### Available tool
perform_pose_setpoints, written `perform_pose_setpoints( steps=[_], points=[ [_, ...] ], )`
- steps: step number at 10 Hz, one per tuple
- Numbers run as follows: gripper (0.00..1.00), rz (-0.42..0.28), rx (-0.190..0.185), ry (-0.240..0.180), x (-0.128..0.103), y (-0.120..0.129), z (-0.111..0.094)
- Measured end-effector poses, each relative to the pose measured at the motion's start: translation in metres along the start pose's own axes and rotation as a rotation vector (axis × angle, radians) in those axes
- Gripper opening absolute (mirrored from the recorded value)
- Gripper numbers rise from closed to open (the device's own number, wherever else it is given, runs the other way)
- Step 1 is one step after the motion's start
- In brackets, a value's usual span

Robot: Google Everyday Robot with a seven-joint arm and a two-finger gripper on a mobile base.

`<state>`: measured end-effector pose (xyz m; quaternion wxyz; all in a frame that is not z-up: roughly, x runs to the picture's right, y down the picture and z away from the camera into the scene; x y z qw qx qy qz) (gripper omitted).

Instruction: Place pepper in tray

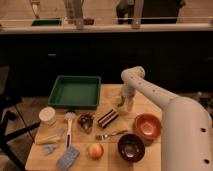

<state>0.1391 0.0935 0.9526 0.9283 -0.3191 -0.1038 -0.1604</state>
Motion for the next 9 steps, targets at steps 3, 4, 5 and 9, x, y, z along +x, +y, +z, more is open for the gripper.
perform_pose_setpoints(
  steps=[3,4,5,9],
  points=[
    [0.80,0.009,-0.018,-0.006,0.0037,0.0031,0.0040],
    [0.80,0.009,-0.022,-0.007,0.0035,0.0028,0.0052],
    [0.80,0.007,-0.024,-0.008,0.0024,0.0019,0.0056],
    [0.80,-0.034,-0.027,-0.010,0.0021,0.0009,0.0014]
  ],
)
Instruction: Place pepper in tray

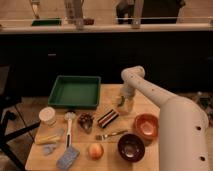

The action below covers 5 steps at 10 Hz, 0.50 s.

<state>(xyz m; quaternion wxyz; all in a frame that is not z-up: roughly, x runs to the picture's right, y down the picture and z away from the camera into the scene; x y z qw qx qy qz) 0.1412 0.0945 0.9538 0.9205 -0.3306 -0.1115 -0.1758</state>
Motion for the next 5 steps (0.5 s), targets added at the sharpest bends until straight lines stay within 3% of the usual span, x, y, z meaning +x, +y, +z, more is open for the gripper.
perform_pose_setpoints(
  steps=[2,5],
  points=[
    [0.80,-0.013,0.017,0.006,-0.002,-0.004,-0.002],
    [0.80,0.087,0.104,0.012,0.002,-0.008,-0.023]
  ],
)
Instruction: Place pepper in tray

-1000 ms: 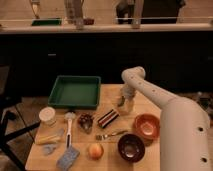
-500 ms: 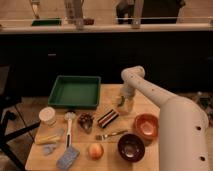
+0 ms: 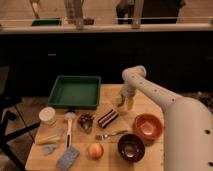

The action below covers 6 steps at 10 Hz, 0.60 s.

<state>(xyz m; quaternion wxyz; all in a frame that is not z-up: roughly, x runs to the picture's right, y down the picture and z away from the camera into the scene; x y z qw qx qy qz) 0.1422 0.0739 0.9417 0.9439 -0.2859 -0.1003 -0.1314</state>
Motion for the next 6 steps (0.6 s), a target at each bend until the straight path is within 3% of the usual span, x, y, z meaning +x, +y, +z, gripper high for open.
perform_pose_setpoints(
  steps=[2,6],
  points=[
    [0.80,0.129,0.020,0.010,0.005,-0.008,-0.010],
    [0.80,0.466,-0.037,-0.027,0.006,-0.033,0.000]
  ],
)
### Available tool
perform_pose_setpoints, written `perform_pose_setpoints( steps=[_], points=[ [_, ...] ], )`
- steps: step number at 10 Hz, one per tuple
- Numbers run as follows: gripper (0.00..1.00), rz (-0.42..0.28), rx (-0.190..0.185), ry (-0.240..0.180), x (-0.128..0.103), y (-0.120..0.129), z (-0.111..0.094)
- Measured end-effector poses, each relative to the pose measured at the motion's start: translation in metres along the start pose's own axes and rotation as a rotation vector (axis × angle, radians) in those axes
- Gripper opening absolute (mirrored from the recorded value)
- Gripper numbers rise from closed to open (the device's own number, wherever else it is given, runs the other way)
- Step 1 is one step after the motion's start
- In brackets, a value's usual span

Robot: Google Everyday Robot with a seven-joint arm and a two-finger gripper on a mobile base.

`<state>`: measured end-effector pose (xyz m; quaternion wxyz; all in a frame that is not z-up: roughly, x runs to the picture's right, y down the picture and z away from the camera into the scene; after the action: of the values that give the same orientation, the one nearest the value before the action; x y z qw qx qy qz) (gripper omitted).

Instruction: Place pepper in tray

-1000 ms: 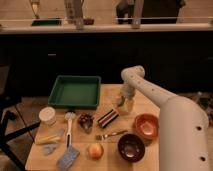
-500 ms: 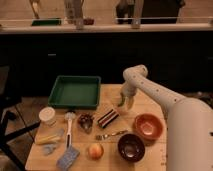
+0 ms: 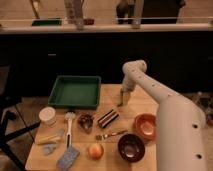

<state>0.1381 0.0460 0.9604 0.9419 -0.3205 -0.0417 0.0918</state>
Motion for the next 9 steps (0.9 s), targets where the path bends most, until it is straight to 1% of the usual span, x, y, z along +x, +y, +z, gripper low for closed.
perform_pose_setpoints(
  steps=[1,2,3,4,5,7,9],
  points=[
    [0.80,0.057,-0.008,-0.008,0.001,-0.002,0.002],
    [0.80,0.136,-0.010,-0.018,0.003,-0.005,0.003],
    [0.80,0.244,-0.005,-0.030,0.005,-0.007,0.003],
    [0.80,0.350,0.012,-0.043,0.007,-0.007,0.004],
    [0.80,0.426,0.029,-0.055,0.009,-0.007,0.004],
    [0.80,0.542,0.067,-0.075,0.012,-0.005,0.009],
    [0.80,0.593,0.080,-0.087,0.011,-0.004,0.015]
  ],
)
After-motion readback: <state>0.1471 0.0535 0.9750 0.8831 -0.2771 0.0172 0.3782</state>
